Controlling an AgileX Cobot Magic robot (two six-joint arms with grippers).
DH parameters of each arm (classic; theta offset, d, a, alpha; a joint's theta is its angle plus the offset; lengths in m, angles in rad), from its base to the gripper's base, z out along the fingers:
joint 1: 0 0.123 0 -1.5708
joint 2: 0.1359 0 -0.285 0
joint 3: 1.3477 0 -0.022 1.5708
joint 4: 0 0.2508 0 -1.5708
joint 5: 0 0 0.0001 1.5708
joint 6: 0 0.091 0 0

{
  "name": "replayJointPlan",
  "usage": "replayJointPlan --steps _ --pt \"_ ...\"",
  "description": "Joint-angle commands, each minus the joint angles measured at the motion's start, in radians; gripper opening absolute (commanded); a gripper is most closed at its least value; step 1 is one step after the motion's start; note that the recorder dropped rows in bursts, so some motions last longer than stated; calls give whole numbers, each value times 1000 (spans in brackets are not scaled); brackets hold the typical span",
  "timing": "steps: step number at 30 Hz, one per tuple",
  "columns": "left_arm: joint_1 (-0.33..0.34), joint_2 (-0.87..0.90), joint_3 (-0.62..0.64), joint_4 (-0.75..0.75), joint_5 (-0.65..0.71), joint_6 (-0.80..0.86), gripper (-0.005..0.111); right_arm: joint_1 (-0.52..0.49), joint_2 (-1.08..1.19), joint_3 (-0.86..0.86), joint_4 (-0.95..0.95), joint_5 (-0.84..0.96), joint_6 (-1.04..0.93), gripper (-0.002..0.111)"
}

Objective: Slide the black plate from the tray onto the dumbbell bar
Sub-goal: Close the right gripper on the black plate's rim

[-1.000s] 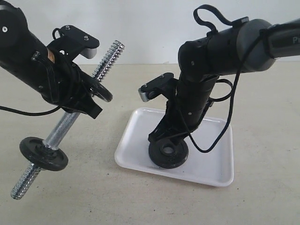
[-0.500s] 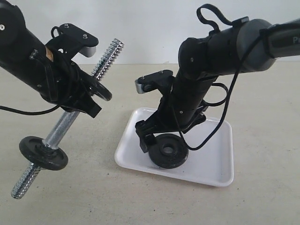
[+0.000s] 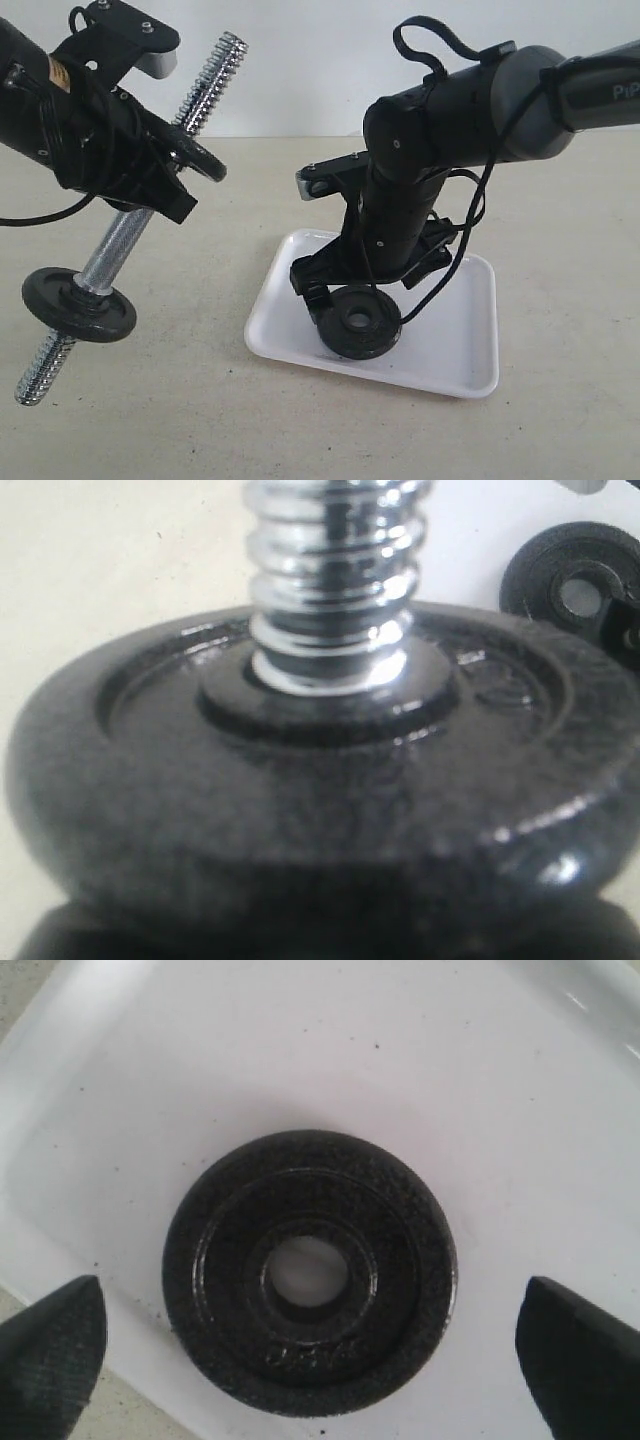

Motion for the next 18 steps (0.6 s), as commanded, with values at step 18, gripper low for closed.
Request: replayJointPlan --steps 18 --pt "0 -59 -36 19 -88 -1 4 5 2 -5 -23 -20 17 104"
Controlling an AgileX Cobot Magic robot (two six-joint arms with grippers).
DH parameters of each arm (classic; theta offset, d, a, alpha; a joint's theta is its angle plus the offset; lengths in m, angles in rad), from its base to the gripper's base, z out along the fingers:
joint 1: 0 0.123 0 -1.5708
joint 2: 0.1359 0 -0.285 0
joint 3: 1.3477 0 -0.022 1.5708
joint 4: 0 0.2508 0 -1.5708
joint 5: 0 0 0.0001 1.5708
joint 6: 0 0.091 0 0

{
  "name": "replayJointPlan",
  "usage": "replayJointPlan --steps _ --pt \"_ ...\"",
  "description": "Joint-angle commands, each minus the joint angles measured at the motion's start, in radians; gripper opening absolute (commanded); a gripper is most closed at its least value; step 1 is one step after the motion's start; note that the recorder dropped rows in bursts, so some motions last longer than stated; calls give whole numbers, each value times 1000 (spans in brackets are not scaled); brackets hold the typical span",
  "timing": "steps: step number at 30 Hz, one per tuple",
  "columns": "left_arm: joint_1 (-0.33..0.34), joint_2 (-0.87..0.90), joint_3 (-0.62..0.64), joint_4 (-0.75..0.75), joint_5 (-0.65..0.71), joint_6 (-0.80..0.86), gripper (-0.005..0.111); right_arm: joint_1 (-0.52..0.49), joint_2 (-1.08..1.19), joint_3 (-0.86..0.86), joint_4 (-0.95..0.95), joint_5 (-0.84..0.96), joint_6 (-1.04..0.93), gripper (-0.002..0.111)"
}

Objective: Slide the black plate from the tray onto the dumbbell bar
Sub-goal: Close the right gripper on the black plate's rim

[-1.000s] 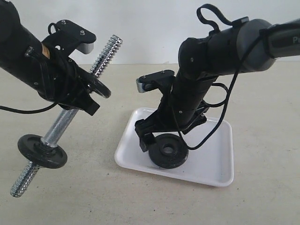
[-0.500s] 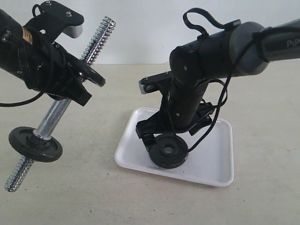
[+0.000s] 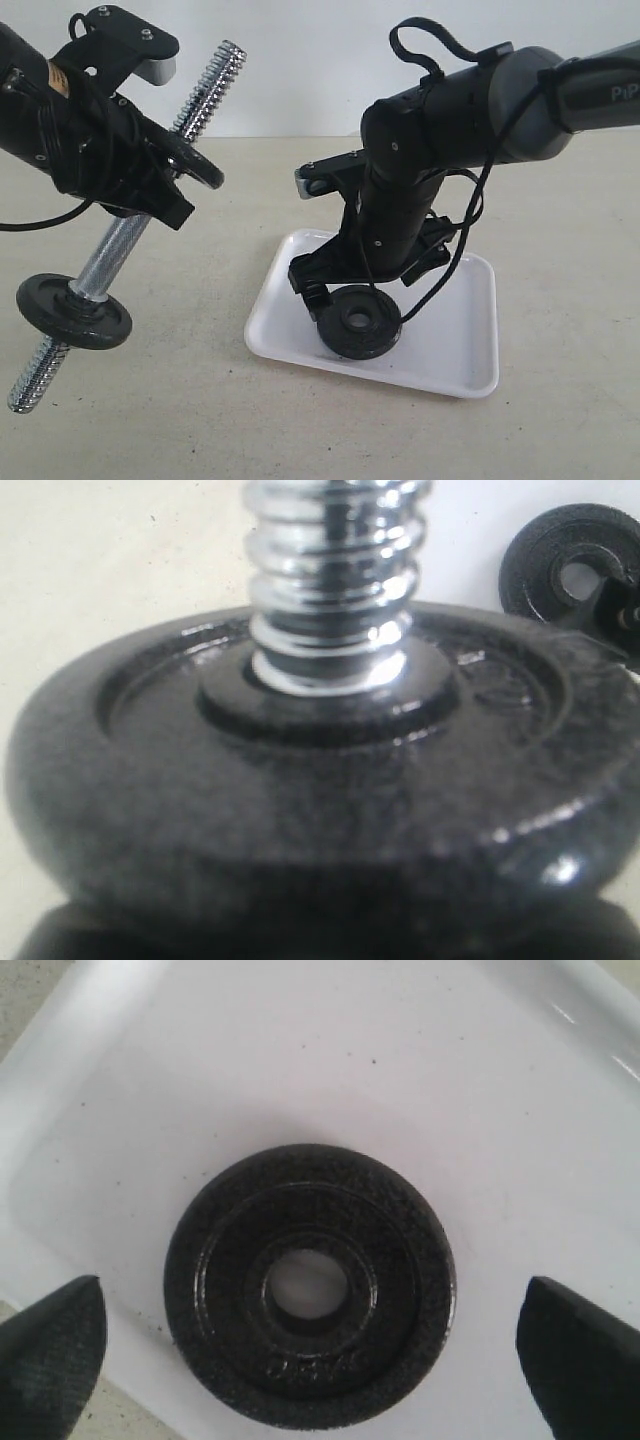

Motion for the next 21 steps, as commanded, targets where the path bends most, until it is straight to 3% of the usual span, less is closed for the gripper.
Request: replayJointPlan --steps 1,7,21 --pt "0 -57 -41 19 -104 -1 4 0 12 -5 9 -6 0 104" --pt "0 -57 -41 19 -100 -3 4 0 149 -75 9 68 0 104" --pt "0 -57 -41 19 -98 -1 4 0 153 -84 17 121 -2 104"
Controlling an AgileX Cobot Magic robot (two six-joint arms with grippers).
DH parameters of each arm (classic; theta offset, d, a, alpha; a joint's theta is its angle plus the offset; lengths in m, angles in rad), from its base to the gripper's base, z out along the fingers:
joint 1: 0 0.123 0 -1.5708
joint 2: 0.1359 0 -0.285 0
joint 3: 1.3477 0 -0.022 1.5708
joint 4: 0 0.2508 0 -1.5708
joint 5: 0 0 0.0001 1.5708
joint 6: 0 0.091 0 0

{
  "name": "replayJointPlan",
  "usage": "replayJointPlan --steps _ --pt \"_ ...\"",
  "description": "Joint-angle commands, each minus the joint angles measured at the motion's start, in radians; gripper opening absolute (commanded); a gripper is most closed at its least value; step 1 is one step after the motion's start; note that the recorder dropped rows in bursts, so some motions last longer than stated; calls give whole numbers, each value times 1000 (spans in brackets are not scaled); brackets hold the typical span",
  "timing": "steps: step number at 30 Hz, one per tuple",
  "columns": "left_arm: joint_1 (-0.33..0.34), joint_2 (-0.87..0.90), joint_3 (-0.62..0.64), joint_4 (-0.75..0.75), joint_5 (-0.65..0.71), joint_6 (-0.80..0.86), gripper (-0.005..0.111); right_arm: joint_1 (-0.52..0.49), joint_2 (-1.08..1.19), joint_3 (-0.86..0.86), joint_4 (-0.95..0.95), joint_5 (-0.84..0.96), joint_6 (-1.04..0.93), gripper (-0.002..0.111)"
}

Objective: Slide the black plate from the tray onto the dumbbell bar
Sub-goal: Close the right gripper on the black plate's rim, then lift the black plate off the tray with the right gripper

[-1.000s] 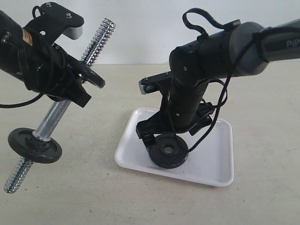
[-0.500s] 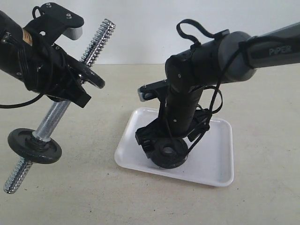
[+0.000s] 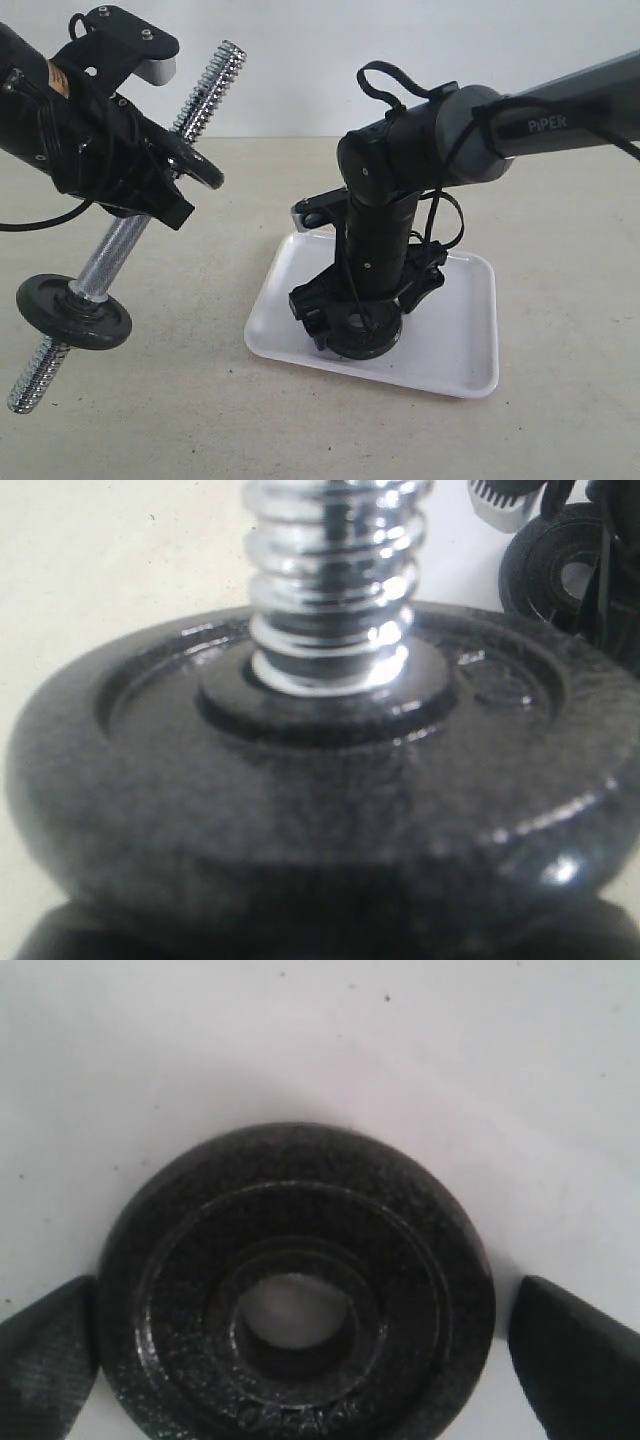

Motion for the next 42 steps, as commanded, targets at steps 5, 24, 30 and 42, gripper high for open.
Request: replayJointPlan --steps 5,24,30,42 --pt "0 -57 -41 19 -98 -1 4 0 10 2 13 16 -2 104" --pt "0 -57 -41 19 -95 -1 4 0 10 2 7 -40 -26 68" --pt "0 -57 -41 19 -95 -1 4 0 10 2 13 -47 -26 23" --pt "0 -57 -41 19 -93 -1 4 0 10 2 13 -55 -23 0"
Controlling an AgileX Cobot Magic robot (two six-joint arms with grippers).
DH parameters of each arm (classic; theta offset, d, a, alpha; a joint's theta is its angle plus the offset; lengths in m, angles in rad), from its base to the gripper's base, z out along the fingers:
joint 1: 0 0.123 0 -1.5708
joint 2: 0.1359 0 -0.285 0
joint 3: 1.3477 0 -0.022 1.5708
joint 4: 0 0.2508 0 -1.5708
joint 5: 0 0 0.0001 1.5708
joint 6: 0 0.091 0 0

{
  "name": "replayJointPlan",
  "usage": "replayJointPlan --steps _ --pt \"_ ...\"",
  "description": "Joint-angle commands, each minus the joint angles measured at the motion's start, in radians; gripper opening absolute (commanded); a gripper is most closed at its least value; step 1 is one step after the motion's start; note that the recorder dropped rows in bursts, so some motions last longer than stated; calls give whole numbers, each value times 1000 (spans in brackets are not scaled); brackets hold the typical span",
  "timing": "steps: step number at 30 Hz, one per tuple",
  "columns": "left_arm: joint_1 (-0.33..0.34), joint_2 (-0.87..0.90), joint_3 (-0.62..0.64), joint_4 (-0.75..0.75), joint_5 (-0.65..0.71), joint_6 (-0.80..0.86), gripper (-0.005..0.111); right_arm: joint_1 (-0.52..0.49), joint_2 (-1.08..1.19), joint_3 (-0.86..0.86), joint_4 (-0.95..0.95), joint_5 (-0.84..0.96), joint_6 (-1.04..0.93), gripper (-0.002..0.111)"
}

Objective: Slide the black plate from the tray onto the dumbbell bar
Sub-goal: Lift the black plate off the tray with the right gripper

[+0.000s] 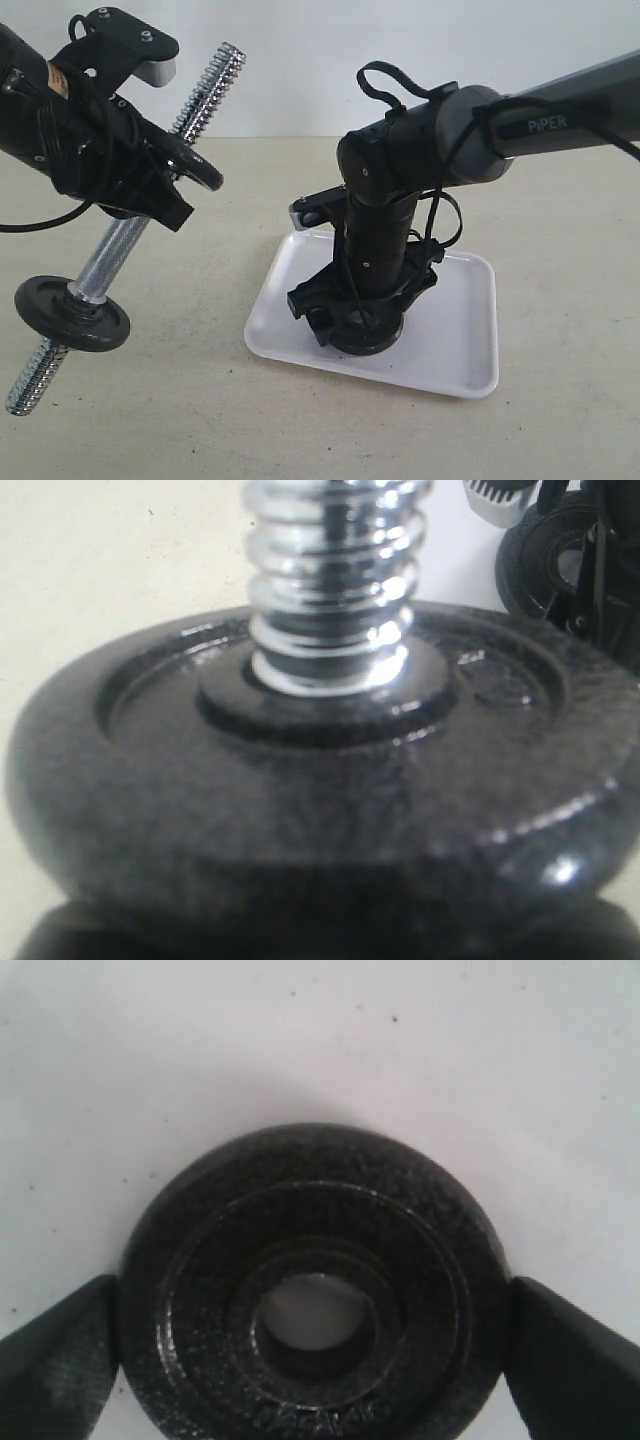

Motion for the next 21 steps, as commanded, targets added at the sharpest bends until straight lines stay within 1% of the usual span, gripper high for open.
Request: replayJointPlan --steps 1,7,12,18,21 --pt "0 -57 -41 19 -100 -1 4 -2 10 2 7 -33 -4 0" --pt "0 -57 -41 19 -100 -1 4 -2 10 2 7 -58 -14 0" --pt "0 -57 -41 19 -96 -1 4 -2 14 4 13 -41 -219 0" --pt "0 -57 -41 19 -77 -1 4 -2 55 4 5 -38 -231 0" --pt "0 -57 -41 19 -72 -1 4 -2 78 4 5 -36 -282 0"
